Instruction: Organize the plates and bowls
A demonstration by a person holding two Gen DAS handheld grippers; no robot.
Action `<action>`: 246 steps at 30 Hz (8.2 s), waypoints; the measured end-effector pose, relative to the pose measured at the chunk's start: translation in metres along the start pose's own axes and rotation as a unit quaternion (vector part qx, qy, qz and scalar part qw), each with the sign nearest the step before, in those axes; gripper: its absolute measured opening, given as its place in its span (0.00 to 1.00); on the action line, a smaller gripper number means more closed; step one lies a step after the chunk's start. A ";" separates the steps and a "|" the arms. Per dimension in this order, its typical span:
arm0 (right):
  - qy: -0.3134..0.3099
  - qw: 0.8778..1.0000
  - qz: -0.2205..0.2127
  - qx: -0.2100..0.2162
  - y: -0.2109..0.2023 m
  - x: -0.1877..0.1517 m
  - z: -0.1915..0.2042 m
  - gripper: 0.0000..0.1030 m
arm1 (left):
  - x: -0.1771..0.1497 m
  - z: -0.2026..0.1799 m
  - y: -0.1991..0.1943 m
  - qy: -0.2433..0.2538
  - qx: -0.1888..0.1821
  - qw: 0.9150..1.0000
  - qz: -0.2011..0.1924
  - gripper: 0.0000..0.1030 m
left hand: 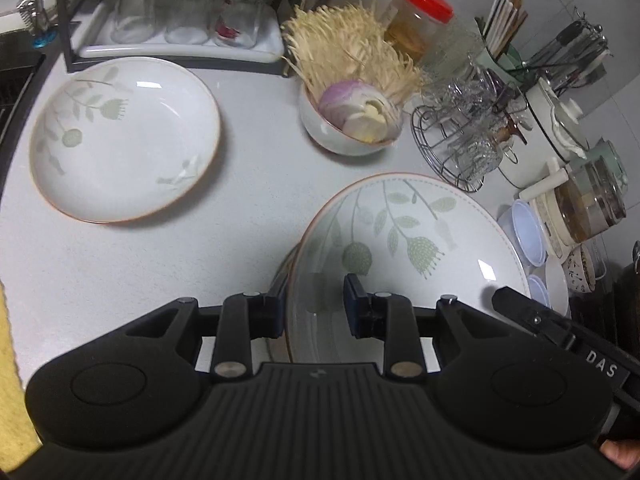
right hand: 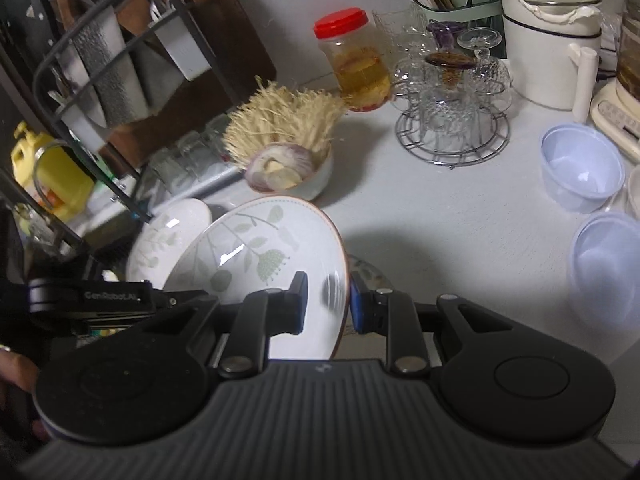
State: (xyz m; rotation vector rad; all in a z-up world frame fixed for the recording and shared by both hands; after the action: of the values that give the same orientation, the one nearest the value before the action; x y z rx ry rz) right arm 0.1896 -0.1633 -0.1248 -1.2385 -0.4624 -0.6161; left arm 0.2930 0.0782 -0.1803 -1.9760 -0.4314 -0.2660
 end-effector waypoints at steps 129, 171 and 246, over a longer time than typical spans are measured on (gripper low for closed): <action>-0.174 0.961 0.085 0.197 0.190 0.057 0.132 0.46 | 0.003 0.188 -0.054 -0.222 0.107 0.943 -0.226 0.56; -0.206 0.966 0.052 0.148 0.175 0.056 0.121 0.15 | 0.027 0.169 -0.025 -0.160 0.069 0.965 -0.198 0.11; -0.163 0.982 0.093 -0.003 0.037 -0.018 -0.016 0.17 | -0.050 0.007 0.012 -0.081 0.059 0.994 0.044 0.14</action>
State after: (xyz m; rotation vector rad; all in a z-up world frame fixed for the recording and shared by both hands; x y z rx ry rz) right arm 0.1999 -0.1677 -0.1671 -1.3776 -0.6087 -0.2563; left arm 0.2521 0.0709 -0.2116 -1.9023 -0.4528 -0.0245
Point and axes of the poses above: each gripper's, at about its wrist camera, not at the fingertips, and y roughly the way its jaws point, z to its left, x to its top, the point moved 2 cm from there along y, roughly the way its jaws point, and after that the axes turned 4 degrees about -y, right-handed, at the moved point
